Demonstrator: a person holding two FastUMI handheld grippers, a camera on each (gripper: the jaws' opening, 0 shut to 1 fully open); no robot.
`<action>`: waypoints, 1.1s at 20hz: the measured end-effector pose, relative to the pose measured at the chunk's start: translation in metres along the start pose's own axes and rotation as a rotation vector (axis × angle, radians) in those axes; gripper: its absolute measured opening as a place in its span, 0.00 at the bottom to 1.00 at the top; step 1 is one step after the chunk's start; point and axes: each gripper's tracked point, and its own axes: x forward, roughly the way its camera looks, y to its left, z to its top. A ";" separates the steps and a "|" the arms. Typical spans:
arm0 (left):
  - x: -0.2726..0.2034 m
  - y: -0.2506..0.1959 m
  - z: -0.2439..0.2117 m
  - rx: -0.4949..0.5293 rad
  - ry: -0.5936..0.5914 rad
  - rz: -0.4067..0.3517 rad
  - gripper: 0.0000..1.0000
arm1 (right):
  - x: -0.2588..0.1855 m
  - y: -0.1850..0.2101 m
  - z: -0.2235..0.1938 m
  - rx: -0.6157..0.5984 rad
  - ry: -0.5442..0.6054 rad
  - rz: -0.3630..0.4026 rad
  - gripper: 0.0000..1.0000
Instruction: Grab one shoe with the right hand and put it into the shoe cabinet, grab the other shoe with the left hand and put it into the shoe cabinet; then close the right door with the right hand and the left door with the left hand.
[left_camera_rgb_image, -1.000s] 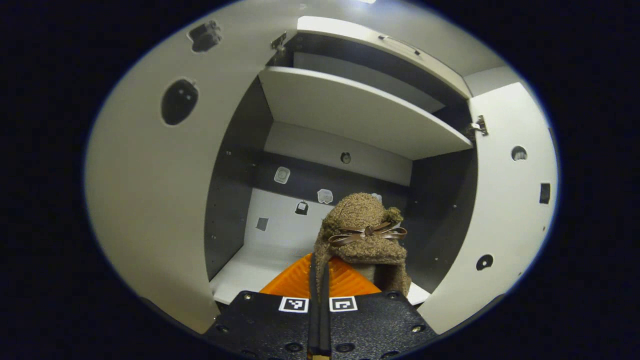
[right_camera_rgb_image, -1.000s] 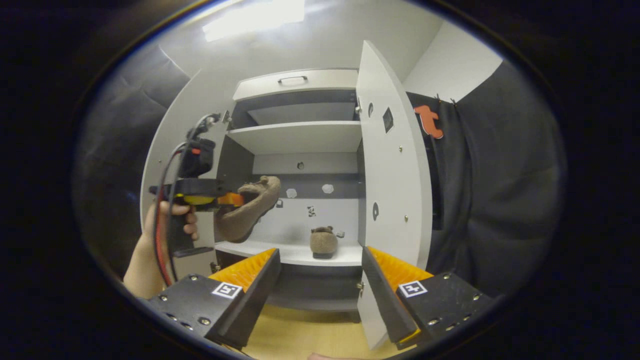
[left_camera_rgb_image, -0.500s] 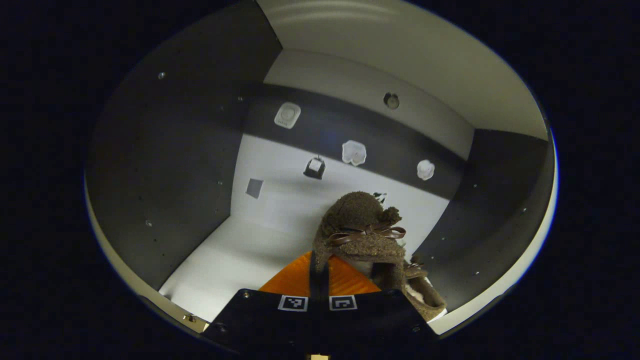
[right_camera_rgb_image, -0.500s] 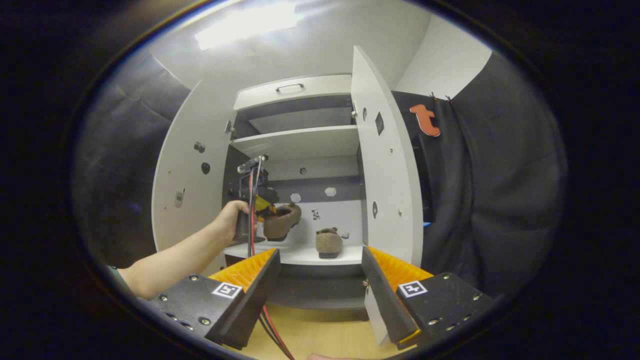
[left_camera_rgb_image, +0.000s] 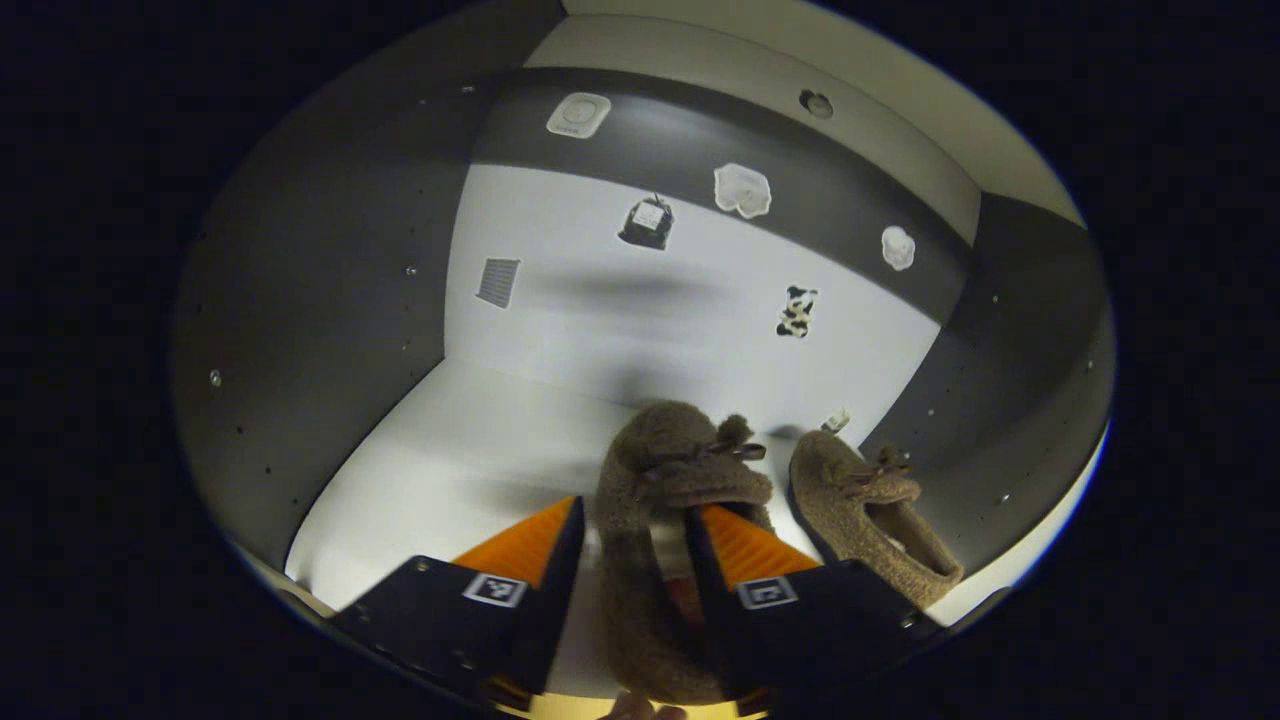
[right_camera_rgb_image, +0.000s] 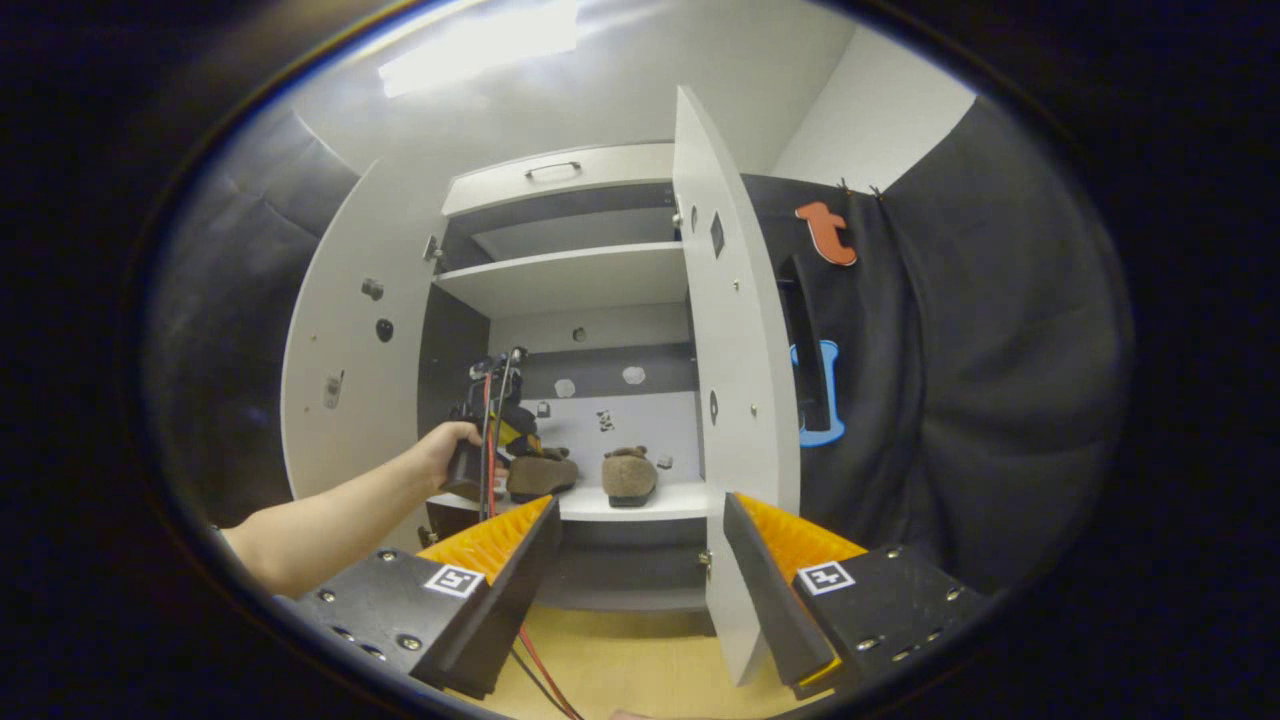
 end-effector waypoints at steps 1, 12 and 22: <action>-0.005 0.002 0.003 0.014 -0.013 0.006 0.70 | -0.001 0.000 -0.001 -0.004 0.004 -0.004 0.98; -0.110 0.022 0.016 0.062 -0.191 -0.011 0.94 | -0.036 0.020 -0.002 0.000 0.036 -0.024 0.98; -0.207 0.009 -0.020 0.218 -0.296 -0.112 0.94 | -0.060 0.013 0.016 0.004 0.039 -0.055 0.97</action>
